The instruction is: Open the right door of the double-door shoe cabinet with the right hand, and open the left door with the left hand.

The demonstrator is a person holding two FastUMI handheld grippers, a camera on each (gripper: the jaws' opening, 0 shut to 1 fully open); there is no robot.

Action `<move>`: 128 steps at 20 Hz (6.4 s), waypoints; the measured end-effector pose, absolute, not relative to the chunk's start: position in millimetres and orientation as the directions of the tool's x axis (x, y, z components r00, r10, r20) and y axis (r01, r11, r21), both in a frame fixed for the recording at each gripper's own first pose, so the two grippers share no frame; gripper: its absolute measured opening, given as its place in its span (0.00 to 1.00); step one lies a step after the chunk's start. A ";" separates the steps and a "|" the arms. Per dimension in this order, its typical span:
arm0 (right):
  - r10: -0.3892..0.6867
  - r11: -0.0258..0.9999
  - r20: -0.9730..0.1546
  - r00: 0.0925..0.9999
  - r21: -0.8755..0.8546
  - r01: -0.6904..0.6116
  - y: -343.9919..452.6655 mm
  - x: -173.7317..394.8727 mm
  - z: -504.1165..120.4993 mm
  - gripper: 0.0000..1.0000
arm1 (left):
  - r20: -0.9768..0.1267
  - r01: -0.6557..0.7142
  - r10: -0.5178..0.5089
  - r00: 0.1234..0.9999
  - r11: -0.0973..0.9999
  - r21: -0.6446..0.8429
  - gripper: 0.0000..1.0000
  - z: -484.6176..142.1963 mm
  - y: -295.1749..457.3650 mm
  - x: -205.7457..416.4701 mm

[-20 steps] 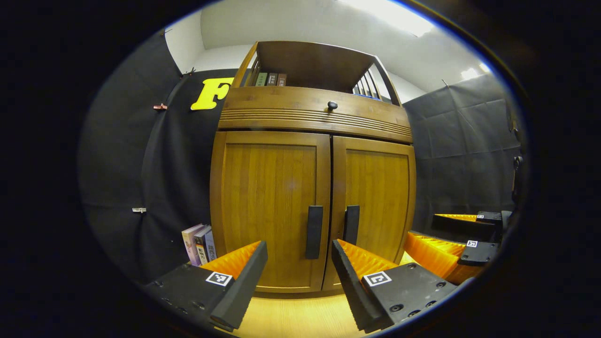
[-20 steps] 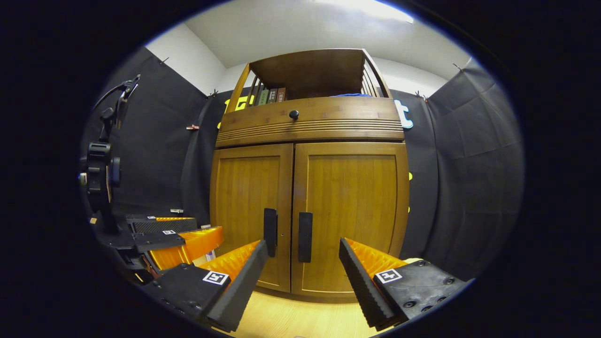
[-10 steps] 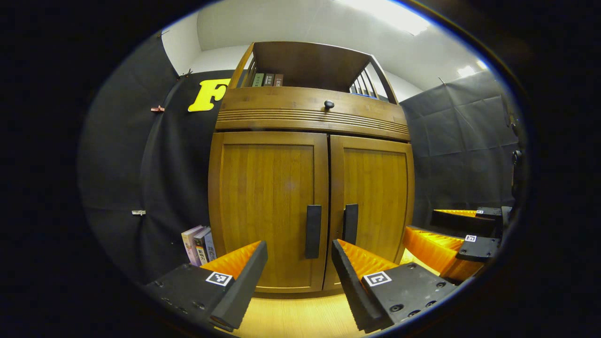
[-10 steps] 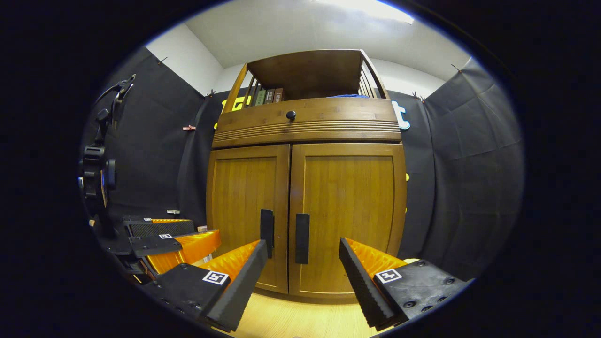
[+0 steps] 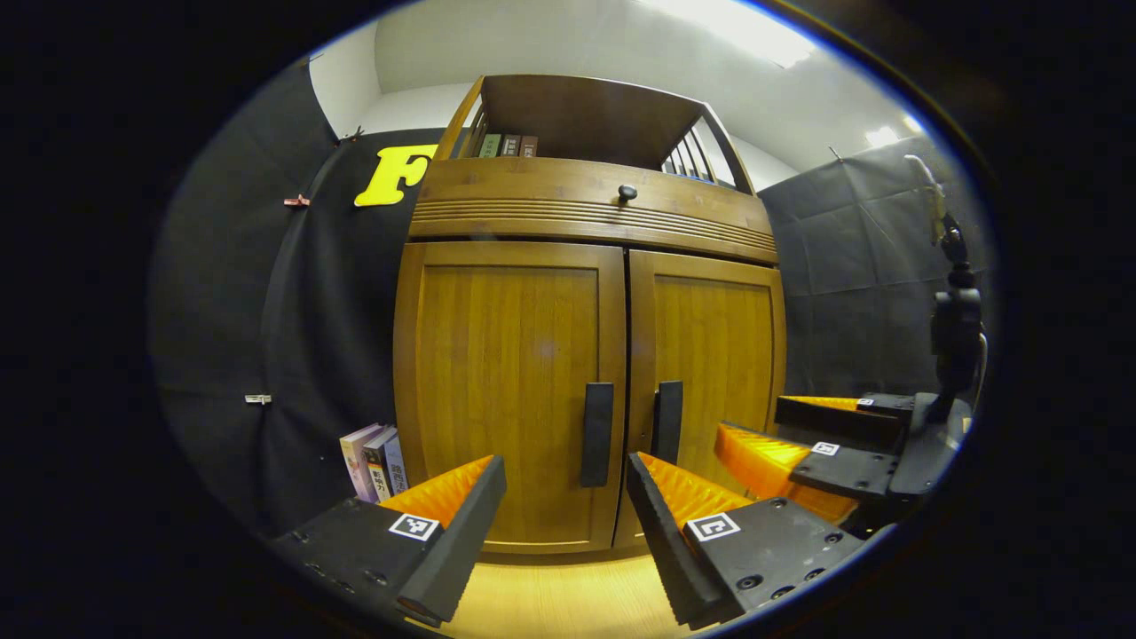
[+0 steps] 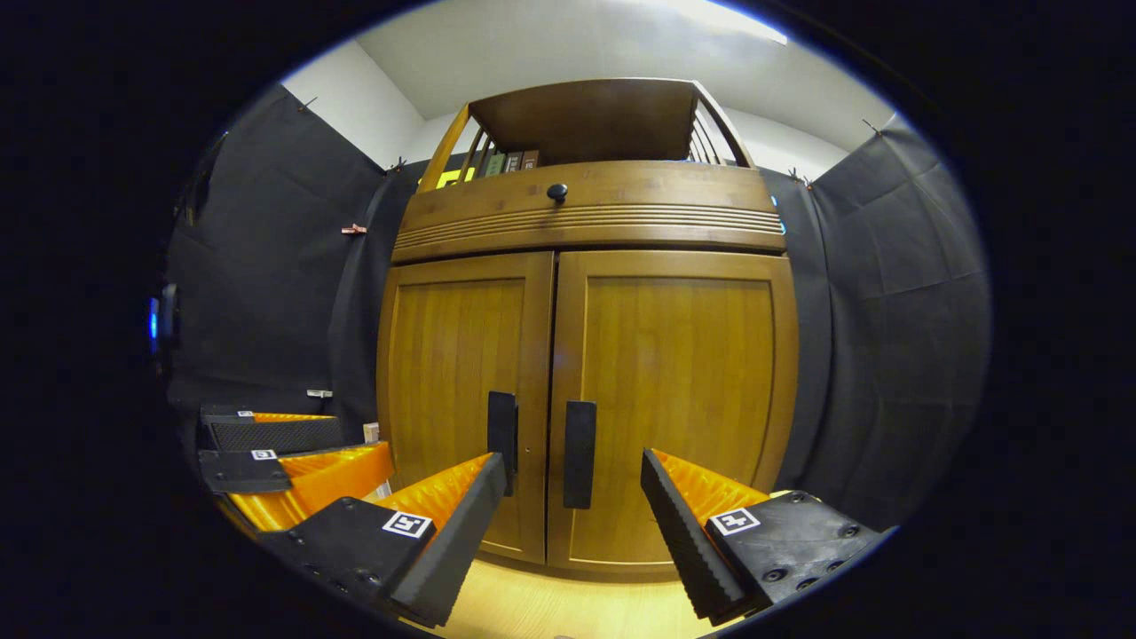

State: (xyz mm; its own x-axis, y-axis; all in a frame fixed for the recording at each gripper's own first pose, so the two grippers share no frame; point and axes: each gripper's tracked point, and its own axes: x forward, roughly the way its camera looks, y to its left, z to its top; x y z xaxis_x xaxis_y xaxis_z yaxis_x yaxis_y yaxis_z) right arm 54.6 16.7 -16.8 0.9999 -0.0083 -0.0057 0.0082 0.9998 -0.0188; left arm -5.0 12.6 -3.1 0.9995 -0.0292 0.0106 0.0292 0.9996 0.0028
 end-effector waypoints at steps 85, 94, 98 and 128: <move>-0.202 0.979 -0.055 0.978 -0.032 0.201 -208.2 -100.0 -21.9 0.15 | -0.006 0.056 -0.056 0.998 0.998 -0.032 0.86 -23.8 -68.2 -1.6; -0.194 0.979 0.004 0.981 0.059 0.193 -208.2 -146.8 0.1 0.06 | -0.017 0.026 -0.027 0.999 0.998 -0.048 0.82 -29.4 -54.5 12.5; -0.008 0.999 0.041 0.999 0.042 0.006 -158.8 -149.6 8.6 0.06 | 0.016 0.004 -0.004 1.000 1.000 -0.021 0.86 -28.4 -42.9 33.4; 0.142 0.985 0.025 0.990 0.092 -0.144 -121.5 -110.2 -17.7 0.99 | 0.046 0.033 -0.033 0.998 0.999 -0.013 0.33 -53.4 -19.1 164.1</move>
State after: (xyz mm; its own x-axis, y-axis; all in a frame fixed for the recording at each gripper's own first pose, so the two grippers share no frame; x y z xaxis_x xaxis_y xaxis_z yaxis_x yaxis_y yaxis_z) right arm -110.2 -121.5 -17.7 0.9896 0.1418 0.0247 -0.1435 0.9854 0.0916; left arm 164.1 -19.1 -53.4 0.9984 -0.0325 0.0457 0.0332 0.9994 -0.0127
